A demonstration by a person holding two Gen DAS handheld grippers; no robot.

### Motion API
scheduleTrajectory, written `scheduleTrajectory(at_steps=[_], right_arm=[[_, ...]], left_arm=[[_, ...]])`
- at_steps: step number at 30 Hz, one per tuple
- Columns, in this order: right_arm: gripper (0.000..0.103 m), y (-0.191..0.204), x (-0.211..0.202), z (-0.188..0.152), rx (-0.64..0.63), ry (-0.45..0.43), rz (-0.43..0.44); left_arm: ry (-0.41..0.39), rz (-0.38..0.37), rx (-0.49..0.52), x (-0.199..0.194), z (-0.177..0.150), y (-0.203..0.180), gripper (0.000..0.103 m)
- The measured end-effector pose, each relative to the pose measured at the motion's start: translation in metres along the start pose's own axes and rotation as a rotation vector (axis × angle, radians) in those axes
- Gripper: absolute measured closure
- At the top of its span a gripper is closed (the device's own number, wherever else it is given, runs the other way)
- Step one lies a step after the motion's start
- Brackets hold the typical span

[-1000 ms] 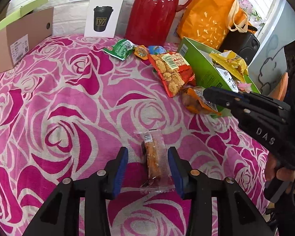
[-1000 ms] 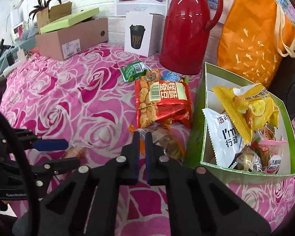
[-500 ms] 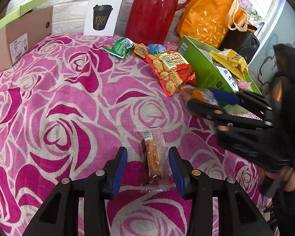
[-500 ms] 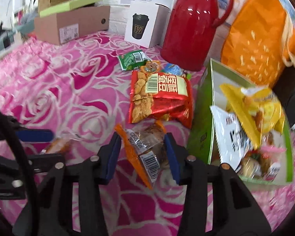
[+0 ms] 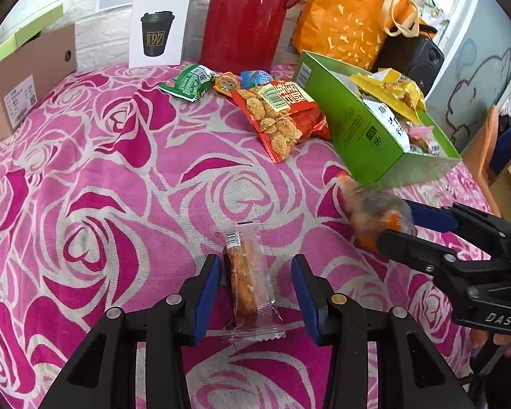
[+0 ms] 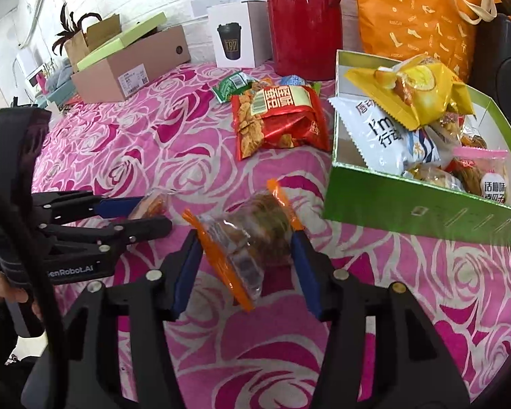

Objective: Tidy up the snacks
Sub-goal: 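Carry both small packs into the green box while both grippers open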

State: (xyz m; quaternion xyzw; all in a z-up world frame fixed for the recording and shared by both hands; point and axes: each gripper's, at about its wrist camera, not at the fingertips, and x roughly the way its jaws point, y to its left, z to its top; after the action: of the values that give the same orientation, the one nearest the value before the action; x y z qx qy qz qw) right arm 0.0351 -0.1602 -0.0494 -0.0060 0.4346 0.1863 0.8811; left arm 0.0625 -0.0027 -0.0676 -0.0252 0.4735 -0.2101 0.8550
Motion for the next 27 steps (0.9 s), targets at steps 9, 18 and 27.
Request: scheduleTrajectory(at_steps=[9,18,27], right_arm=[[0.061,-0.015,-0.023,0.000,0.074,-0.066,0.049],[0.068,-0.066,-0.104,0.013,0.157,-0.273,-0.044],[0.069,-0.138,-0.142,0.017,0.255,-0.363,-0.200]], left_arm=[[-0.036,-0.050,0.044,-0.017,0.016,-0.021,0.082],[-0.148,-0.156,0.220,-0.042,0.080,-0.092,0.082],[-0.169,-0.236,0.332,-0.026,0.127,-0.166,0.082]])
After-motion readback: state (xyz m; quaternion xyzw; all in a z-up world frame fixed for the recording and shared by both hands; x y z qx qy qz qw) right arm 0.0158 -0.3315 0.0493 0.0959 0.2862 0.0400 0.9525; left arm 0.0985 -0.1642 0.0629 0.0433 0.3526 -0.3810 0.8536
